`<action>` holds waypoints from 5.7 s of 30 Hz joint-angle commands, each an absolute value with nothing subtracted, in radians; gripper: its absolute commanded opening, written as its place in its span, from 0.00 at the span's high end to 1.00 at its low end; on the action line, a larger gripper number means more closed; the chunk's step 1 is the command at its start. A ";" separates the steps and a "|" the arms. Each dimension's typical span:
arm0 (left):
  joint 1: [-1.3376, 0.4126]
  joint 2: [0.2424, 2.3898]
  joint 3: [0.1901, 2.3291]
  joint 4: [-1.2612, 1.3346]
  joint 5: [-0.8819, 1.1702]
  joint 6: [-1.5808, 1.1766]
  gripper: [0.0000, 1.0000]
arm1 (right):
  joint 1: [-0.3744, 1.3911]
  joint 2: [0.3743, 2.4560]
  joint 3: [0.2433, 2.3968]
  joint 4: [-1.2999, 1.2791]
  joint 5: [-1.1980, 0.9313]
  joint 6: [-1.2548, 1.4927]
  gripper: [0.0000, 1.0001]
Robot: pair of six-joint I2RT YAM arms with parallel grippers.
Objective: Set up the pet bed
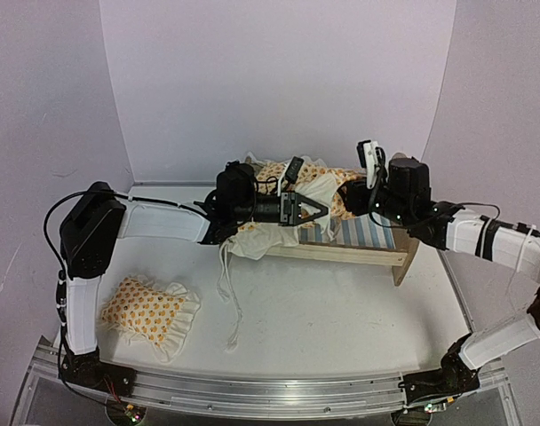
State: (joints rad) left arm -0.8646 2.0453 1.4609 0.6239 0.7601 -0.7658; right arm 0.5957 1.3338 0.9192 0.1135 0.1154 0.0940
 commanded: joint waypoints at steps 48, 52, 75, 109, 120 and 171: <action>-0.828 2.170 1.568 1.022 0.938 -1.159 1.00 | 0.502 1.335 0.773 0.223 -0.504 0.131 0.61; -0.828 2.174 1.574 1.030 0.943 -1.167 1.00 | 0.503 1.357 0.781 0.240 -0.521 0.145 0.66; -0.827 2.218 1.558 1.040 0.885 -1.123 1.00 | 0.502 1.091 1.055 -0.768 -0.538 0.298 1.00; -0.833 2.196 1.567 1.042 0.893 -1.141 1.00 | 0.502 1.316 0.680 0.339 -0.506 0.257 0.33; -0.836 2.206 1.594 1.042 0.893 -1.142 1.00 | 0.568 1.473 0.629 0.621 -0.773 0.413 0.27; -0.833 2.204 1.590 1.044 0.899 -1.146 1.00 | 0.640 1.282 0.732 0.215 -0.318 0.373 0.76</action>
